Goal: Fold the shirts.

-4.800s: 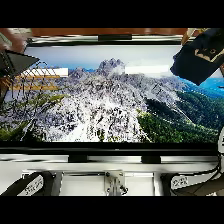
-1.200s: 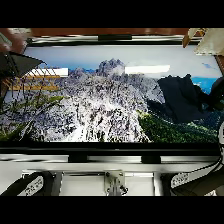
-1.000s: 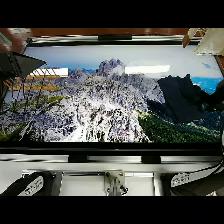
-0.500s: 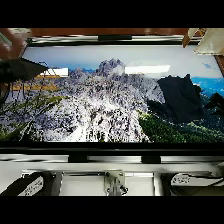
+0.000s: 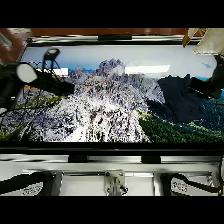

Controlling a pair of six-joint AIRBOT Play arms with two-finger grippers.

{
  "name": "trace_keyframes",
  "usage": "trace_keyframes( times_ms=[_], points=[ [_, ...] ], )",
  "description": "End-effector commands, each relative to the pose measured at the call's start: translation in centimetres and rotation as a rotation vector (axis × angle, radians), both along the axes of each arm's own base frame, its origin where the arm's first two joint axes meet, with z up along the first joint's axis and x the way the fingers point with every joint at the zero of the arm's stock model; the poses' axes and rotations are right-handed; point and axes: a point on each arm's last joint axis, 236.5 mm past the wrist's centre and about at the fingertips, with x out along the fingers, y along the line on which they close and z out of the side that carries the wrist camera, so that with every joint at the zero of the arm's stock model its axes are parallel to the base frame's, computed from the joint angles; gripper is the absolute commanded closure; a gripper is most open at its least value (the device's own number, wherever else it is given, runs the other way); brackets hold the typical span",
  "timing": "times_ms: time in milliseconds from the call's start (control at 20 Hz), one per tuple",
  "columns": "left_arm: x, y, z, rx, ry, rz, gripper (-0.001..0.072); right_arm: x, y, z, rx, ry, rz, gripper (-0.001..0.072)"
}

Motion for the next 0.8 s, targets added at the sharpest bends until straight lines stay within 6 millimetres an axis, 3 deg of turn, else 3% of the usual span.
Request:
trace_keyframes(
  times_ms=[0, 50, 100, 300, 750],
  points=[
    [-1.2, 3.0, -4.6, 0.297, 0.141, 0.014, 0.0498, 0.3, 3.3, 0.2, -0.040, 0.007, 0.078, 0.0206],
    [-1.5, 3.1, -4.9, 0.305, 0.161, 0.016, 0.0372, 0.3, 4.3, 0.1, -0.029, 0.011, 0.095, 0.0206],
    [-1.6, 3.2, -5.0, 0.307, 0.167, 0.017, 0.0360, 0.2, 5.3, 0.1, -0.016, 0.017, 0.113, 0.0206],
    [-1.5, 3.2, -4.7, 0.302, 0.155, 0.017, 0.0363, 0.5, 7.2, 0.1, -0.002, 0.007, 0.153, 0.0206],
    [-1.5, 3.1, -5.0, 0.305, 0.163, 0.016, 0.0366, 0.5, 7.4, 0.1, 0.004, 0.006, 0.155, 0.0206]
  ],
)
